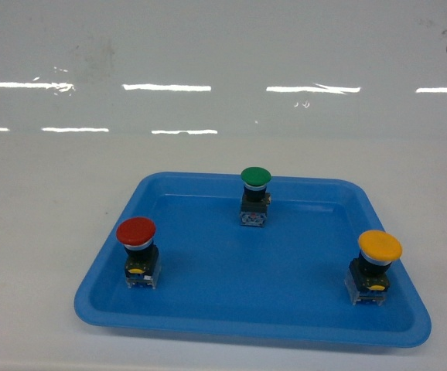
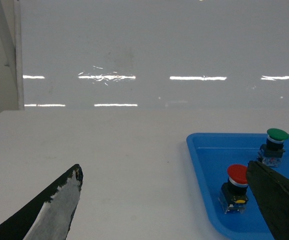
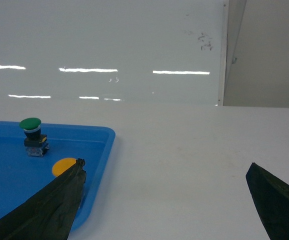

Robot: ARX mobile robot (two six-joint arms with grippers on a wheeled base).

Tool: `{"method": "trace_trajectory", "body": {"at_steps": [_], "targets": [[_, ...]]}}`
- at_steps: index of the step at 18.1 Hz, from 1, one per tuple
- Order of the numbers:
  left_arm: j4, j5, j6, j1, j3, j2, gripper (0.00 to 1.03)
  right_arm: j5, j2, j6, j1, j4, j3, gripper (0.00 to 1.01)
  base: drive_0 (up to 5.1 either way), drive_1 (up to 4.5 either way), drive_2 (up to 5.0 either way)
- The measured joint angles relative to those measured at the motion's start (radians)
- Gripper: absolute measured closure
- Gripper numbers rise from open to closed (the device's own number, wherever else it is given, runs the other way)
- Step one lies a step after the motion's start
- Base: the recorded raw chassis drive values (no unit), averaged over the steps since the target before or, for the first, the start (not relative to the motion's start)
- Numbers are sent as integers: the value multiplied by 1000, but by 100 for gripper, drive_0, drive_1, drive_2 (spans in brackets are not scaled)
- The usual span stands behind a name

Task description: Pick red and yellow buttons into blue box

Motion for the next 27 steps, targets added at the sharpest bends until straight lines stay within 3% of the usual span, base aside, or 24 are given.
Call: {"method": "trace_trajectory", "body": {"at_steps": [12,14,16,19,20,24,27], "targets": [[0,0,0,0,0,0,5,-1,0,0,0,0,0,3,0,0,0],[4,-5,1,2,0,0,5,-23,12,0,-29,22,-1,3,0,0,0],[92,29,-4,17,0,35,5,-62,109,1,-72,105,0,3,0,0,0],[320,71,-13,48,23,314,5,-71,321,5,-49,266,19,3,0,0,0],[371,81,-13,30,60,405,5,-80,417,8,-45,301,57,3,0,0,0],[341,71,-9,-93,237,734,5,-89,723,11,0,367,193,3,0,0,0],[396,19,6,-148,287,890,5,-121,927,19,14,397,275,3,0,0,0]]}}
